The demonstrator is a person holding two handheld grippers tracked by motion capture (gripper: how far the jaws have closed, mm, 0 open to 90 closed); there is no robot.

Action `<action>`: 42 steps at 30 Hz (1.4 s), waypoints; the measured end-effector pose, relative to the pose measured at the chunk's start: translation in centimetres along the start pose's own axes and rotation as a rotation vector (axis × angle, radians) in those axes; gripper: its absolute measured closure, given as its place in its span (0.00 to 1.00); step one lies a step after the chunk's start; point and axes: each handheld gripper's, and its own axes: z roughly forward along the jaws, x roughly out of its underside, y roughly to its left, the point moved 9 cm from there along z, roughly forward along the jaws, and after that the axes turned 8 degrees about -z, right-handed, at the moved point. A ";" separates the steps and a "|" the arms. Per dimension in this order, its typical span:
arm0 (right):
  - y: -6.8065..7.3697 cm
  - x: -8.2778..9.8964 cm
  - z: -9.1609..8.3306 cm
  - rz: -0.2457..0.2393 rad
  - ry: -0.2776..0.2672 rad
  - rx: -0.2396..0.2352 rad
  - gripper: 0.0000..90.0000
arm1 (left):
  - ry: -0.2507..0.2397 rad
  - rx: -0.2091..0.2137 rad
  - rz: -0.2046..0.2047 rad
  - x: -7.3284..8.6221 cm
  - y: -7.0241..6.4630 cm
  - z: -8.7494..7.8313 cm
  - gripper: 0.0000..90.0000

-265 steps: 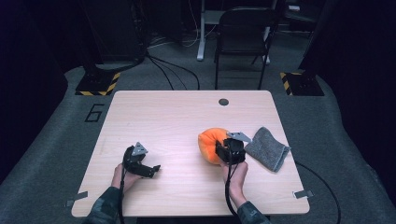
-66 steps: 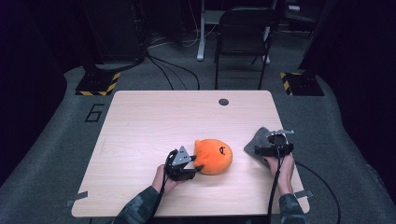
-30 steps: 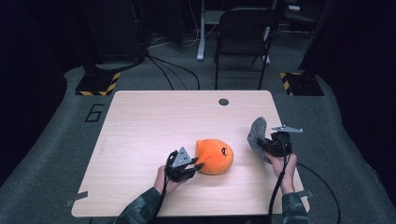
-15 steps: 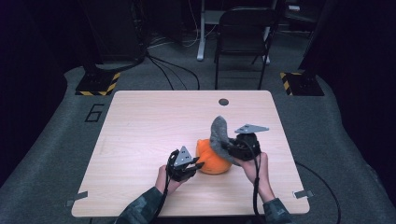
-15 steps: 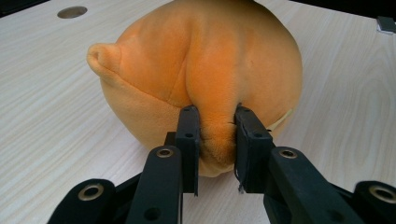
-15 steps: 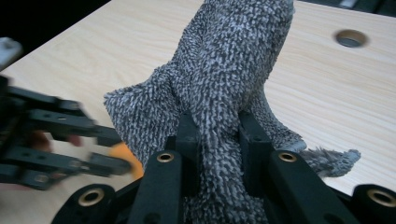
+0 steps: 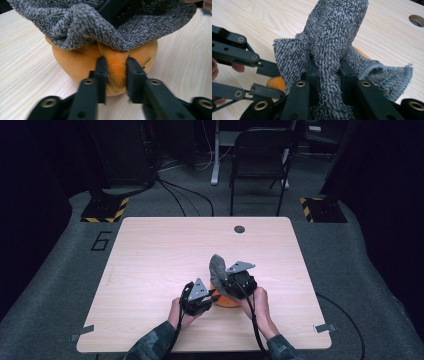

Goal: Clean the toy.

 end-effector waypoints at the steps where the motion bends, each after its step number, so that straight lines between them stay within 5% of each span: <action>1: 0.0 0.1 0.1 -0.007 0.004 -0.008 0.82 | 0.004 -0.002 0.004 0.1 0.0 0.0 0.72; 5: 0.0 0.4 0.3 0.031 -0.003 -0.035 0.82 | -0.004 0.016 -0.013 0.2 0.2 0.1 0.72; 11: -0.2 0.3 0.1 -0.011 -0.007 -0.010 0.82 | -0.013 0.022 -0.026 0.2 0.1 0.1 0.85; 18: -1.3 0.8 -0.8 0.019 -0.011 -0.010 0.82 | -0.021 0.025 -0.023 0.1 -0.1 0.1 0.85; 26: -4.3 2.6 -2.0 0.073 -0.003 0.056 0.82 | -0.021 0.029 -0.025 0.1 -0.1 0.0 0.85; 33: -7.0 5.3 -1.6 0.130 0.056 0.106 0.82 | -0.022 0.029 -0.022 0.0 0.0 0.1 0.85; 42: -8.4 7.2 -0.6 0.167 0.122 0.130 0.82 | -0.024 0.041 -0.022 0.0 0.0 0.1 0.84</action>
